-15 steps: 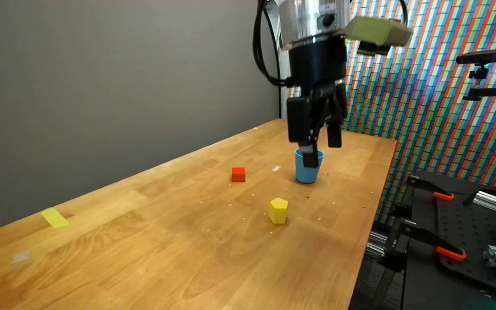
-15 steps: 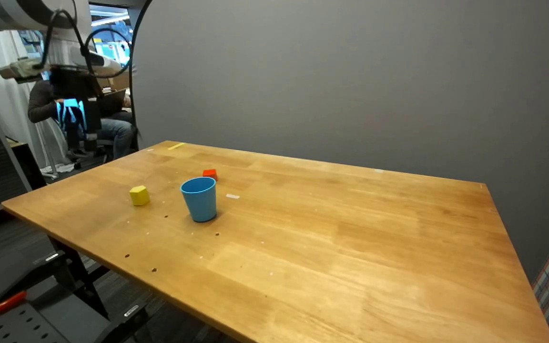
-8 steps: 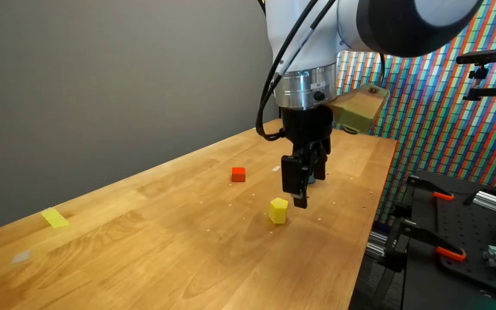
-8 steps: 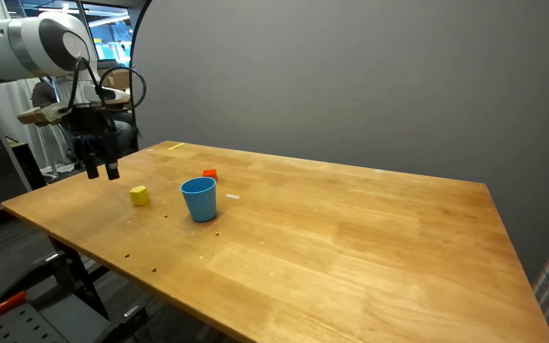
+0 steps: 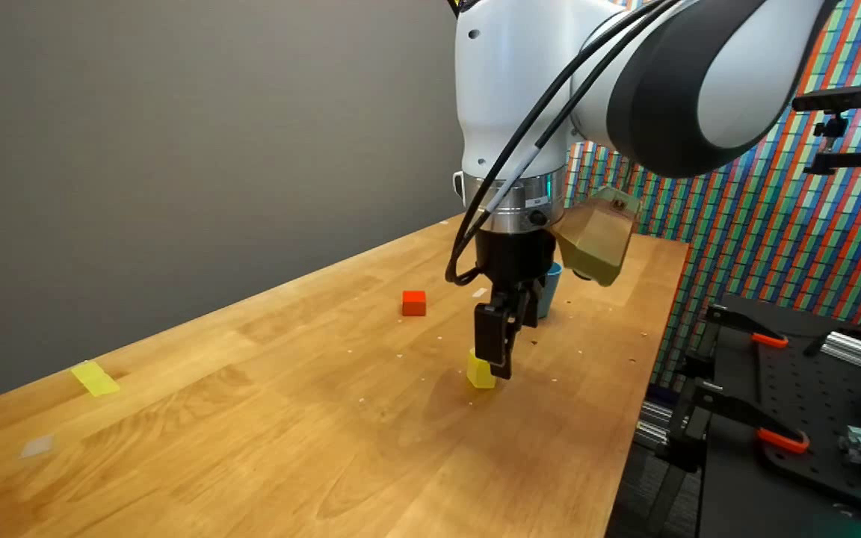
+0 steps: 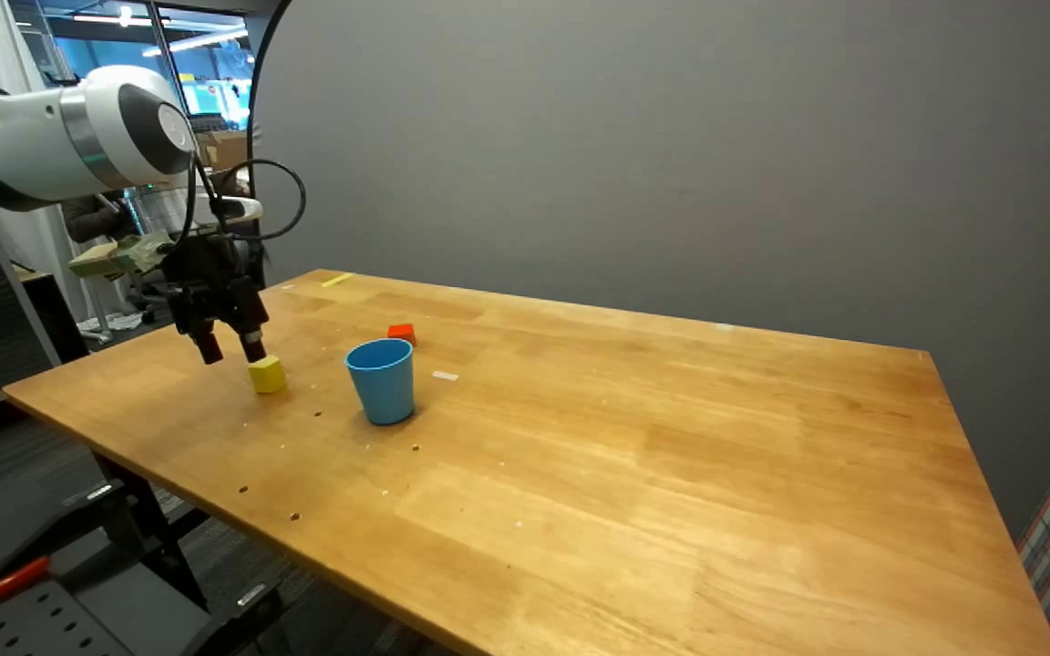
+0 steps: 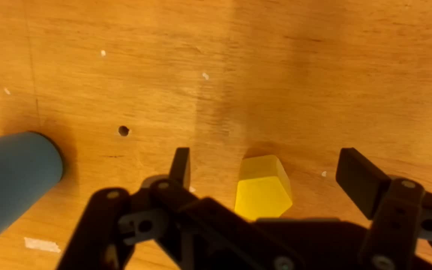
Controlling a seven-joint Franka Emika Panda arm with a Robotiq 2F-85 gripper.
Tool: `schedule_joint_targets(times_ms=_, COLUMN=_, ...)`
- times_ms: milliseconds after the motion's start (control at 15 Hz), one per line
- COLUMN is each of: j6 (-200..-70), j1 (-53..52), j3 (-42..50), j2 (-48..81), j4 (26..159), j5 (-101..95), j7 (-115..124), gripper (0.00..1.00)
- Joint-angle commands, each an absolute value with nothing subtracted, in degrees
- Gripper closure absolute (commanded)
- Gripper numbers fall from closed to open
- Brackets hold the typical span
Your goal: Put the yellow cube inside the blue cup
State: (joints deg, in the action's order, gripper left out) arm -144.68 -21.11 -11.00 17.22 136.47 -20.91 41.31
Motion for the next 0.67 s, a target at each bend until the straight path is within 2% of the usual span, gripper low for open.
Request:
schedule_joint_targets(times_ms=0, j6=-146.2, j1=-23.2, j3=-8.4, j2=19.6, j4=133.5, j5=-23.5, j7=41.6, gripper=0.0)
schedule_joint_targets(times_ms=600, j6=-146.5, j1=-23.2, j3=-6.0, j2=23.6, j4=129.5, j5=-22.4, j7=39.6, gripper=0.0)
